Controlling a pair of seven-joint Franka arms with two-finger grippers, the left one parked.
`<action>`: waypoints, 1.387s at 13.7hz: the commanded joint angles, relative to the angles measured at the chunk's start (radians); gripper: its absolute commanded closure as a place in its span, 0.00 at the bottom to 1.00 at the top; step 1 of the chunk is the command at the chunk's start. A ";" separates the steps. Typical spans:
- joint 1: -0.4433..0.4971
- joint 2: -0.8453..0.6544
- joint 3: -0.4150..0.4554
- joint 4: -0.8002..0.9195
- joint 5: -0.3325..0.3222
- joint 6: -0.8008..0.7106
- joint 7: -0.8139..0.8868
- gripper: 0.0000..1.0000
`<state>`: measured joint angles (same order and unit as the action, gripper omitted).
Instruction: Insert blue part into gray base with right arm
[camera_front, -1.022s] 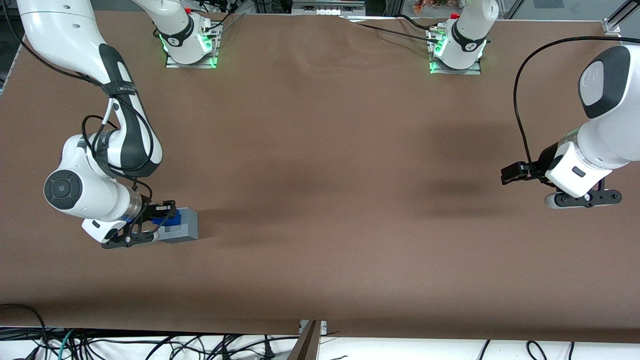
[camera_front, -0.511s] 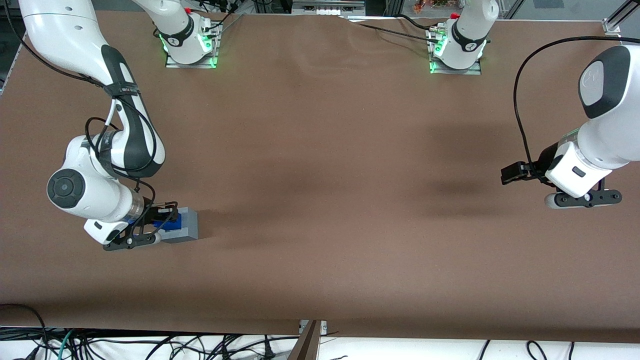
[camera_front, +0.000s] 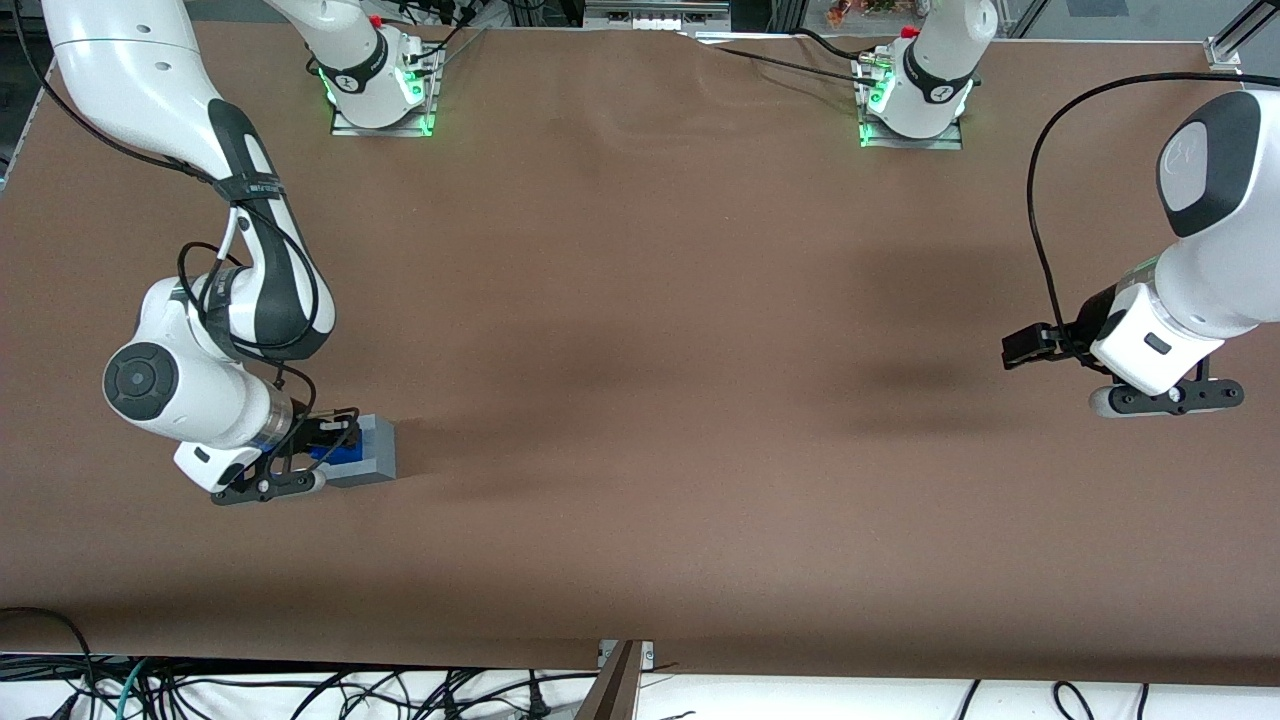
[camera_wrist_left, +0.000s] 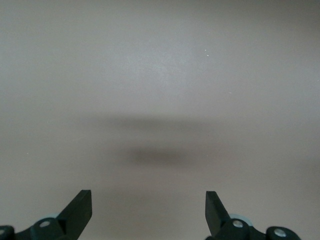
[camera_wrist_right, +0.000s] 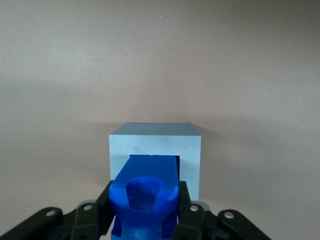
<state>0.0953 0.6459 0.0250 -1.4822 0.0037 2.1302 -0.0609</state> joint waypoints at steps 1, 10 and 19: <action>-0.006 0.006 0.007 0.017 0.004 0.002 -0.013 0.07; -0.009 -0.101 0.007 0.020 0.005 -0.105 -0.017 0.01; -0.012 -0.437 -0.023 0.013 0.012 -0.525 -0.014 0.01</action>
<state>0.0908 0.2593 0.0073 -1.4351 0.0041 1.6453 -0.0609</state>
